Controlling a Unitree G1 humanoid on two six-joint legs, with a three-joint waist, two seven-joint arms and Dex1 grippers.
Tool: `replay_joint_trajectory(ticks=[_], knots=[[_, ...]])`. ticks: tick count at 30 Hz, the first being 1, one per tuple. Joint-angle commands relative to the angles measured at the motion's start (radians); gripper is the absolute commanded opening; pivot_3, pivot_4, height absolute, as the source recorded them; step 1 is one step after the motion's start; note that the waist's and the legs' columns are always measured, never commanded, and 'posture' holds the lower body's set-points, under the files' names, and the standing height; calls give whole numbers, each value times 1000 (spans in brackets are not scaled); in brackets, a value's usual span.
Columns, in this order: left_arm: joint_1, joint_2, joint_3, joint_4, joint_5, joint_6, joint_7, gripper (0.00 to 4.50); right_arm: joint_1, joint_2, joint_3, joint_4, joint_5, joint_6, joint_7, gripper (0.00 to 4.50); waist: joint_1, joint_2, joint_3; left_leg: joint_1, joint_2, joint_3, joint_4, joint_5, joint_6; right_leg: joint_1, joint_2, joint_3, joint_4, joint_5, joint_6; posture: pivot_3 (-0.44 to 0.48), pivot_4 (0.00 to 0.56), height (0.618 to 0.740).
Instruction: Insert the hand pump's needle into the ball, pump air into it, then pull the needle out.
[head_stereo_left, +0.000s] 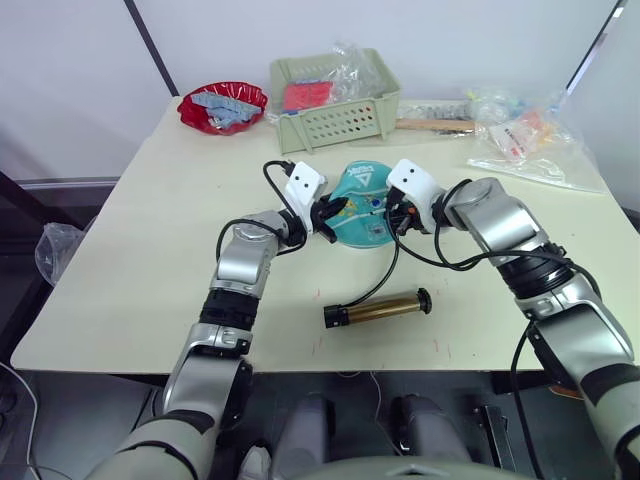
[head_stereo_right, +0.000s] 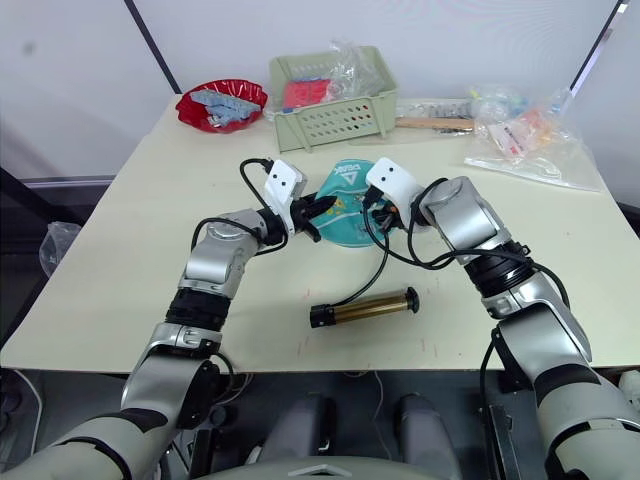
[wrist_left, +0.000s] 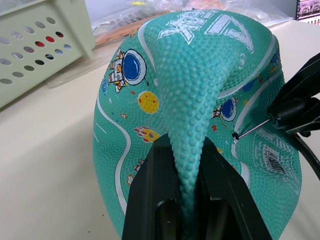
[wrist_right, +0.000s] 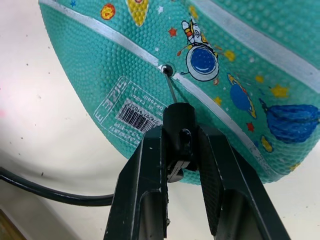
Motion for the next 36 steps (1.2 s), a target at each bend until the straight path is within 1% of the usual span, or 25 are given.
replay_joint_trajectory(ticks=[1, 12, 23, 36], knots=[[18, -4, -29, 13, 2, 15, -15, 23, 17, -12, -20, 8, -4, -19, -2, 330, -2, 0, 0, 0, 0, 0, 0, 0, 0, 0, 0, 0, 0, 0, 0, 0, 150, 740], [22, -11, -33, 8, 1, 18, -15, 23, 32, -15, -9, -8, -8, -50, 8, 330, -4, 0, 0, 0, 0, 0, 0, 0, 0, 0, 0, 0, 0, 0, 0, 0, 150, 740], [22, -12, -37, 9, 5, 14, -15, 23, 24, 2, -22, 31, -12, -76, -7, 330, -8, 0, 0, 0, 0, 0, 0, 0, 0, 0, 0, 0, 0, 0, 0, 0, 150, 740], [24, -16, -41, 7, 8, 16, -14, 23, 28, 7, -23, 19, -8, -121, 7, 330, -13, 0, 0, 0, 0, 0, 0, 0, 0, 0, 0, 0, 0, 0, 0, 0, 150, 740]])
